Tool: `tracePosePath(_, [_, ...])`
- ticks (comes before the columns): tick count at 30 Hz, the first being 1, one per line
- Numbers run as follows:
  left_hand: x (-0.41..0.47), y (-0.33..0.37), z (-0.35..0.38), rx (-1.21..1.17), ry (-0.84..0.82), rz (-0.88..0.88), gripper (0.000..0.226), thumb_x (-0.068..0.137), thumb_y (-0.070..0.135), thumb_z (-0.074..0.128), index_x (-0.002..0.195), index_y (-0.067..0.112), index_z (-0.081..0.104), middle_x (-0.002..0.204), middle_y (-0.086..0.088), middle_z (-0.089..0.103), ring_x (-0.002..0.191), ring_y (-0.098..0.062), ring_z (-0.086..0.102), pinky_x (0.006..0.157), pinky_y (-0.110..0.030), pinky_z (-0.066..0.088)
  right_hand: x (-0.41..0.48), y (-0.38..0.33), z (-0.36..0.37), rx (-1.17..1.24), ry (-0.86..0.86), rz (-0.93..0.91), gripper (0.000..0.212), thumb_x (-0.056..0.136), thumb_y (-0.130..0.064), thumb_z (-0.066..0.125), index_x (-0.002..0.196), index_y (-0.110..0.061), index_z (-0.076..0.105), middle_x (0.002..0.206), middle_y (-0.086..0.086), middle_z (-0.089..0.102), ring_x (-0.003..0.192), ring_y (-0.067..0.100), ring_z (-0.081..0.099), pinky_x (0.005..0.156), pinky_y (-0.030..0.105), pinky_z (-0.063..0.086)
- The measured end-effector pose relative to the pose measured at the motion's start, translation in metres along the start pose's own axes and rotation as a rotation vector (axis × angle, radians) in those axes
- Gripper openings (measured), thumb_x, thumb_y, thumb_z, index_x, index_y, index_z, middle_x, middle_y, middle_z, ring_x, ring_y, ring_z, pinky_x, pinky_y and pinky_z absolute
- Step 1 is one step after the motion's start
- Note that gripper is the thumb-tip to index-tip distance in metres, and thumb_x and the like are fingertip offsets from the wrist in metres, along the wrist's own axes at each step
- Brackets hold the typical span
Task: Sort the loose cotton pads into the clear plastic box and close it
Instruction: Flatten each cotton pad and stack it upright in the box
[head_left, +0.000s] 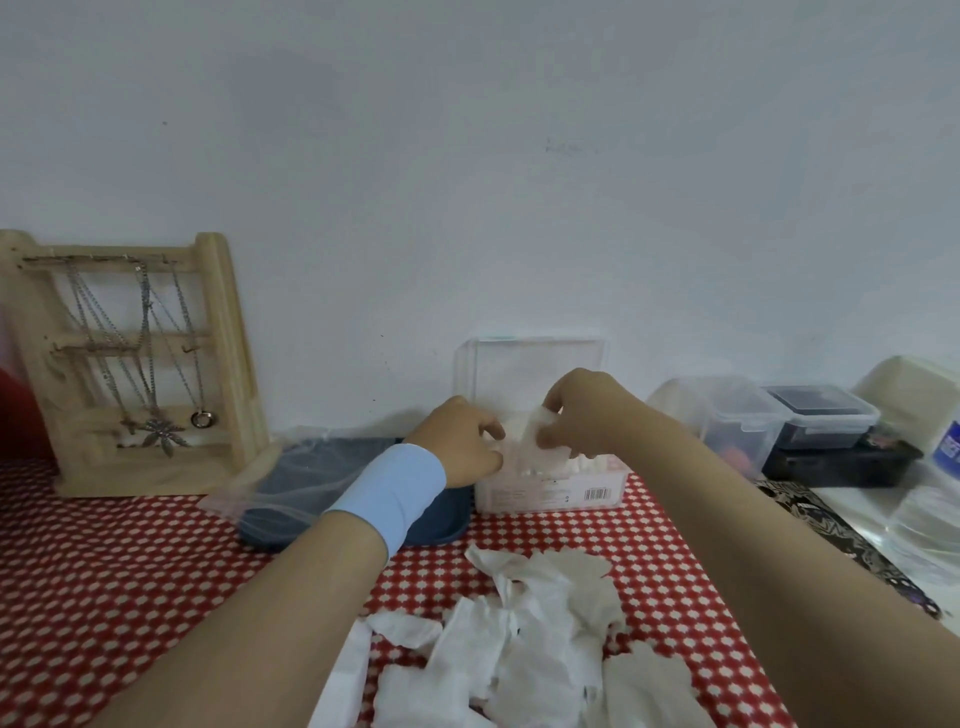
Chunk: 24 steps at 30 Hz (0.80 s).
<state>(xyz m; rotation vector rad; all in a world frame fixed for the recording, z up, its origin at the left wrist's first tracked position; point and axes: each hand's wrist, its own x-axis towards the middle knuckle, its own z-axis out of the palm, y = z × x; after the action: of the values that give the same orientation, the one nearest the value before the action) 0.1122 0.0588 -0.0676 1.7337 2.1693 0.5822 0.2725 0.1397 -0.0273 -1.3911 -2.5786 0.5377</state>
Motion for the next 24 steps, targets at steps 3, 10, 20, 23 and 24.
tracePosePath(3, [-0.002,0.000,0.001,-0.008,0.011,-0.002,0.037,0.089,0.027,0.070,0.126,0.024,0.067,0.137,-0.001,0.055,0.121,-0.021,0.058,0.101,-0.034,0.049,-0.001,-0.011,0.004,-0.142,0.006,0.031,0.014,0.080,-0.020,0.076,0.084,-0.008,0.070,0.064,0.004,0.072,0.068,0.017,0.075,0.067,0.031,0.061])
tracePosePath(10, [-0.008,0.001,0.007,-0.036,0.061,-0.003,0.038,0.094,0.030,0.067,0.130,0.021,0.064,0.142,-0.002,0.052,0.125,-0.025,0.056,0.104,-0.034,0.045,0.006,-0.032,0.032,-0.270,0.010,0.132,0.025,0.083,-0.018,0.076,0.082,-0.014,0.051,0.079,0.000,0.059,0.068,0.016,0.061,0.060,0.026,0.049])
tracePosePath(20, [-0.019,-0.006,0.008,-0.016,0.073,0.053,0.043,0.097,0.028,0.062,0.139,0.022,0.056,0.141,-0.001,0.052,0.123,-0.020,0.055,0.103,-0.028,0.043,-0.009,-0.041,0.016,0.057,-0.274,0.203,0.024,0.102,-0.007,0.043,0.095,0.001,0.065,0.100,0.018,0.070,0.088,0.028,0.066,0.065,0.024,0.048])
tracePosePath(23, [-0.022,-0.005,0.008,-0.014,0.065,0.067,0.047,0.100,0.030,0.058,0.145,0.023,0.049,0.148,0.000,0.047,0.129,-0.021,0.051,0.108,-0.031,0.041,-0.012,-0.046,0.020,0.045,-0.275,0.213,0.030,0.099,0.002,0.044,0.071,-0.005,0.051,0.079,0.013,0.057,0.067,0.022,0.053,0.062,0.022,0.041])
tracePosePath(24, [-0.023,-0.005,0.008,-0.005,0.059,0.079,0.050,0.101,0.032,0.056,0.148,0.024,0.044,0.153,0.000,0.041,0.136,-0.021,0.045,0.112,-0.033,0.037,-0.011,-0.043,0.018,0.106,-0.248,0.220,0.027,0.101,-0.002,0.041,0.079,-0.004,0.058,0.085,0.013,0.063,0.075,0.024,0.058,0.068,0.024,0.046])
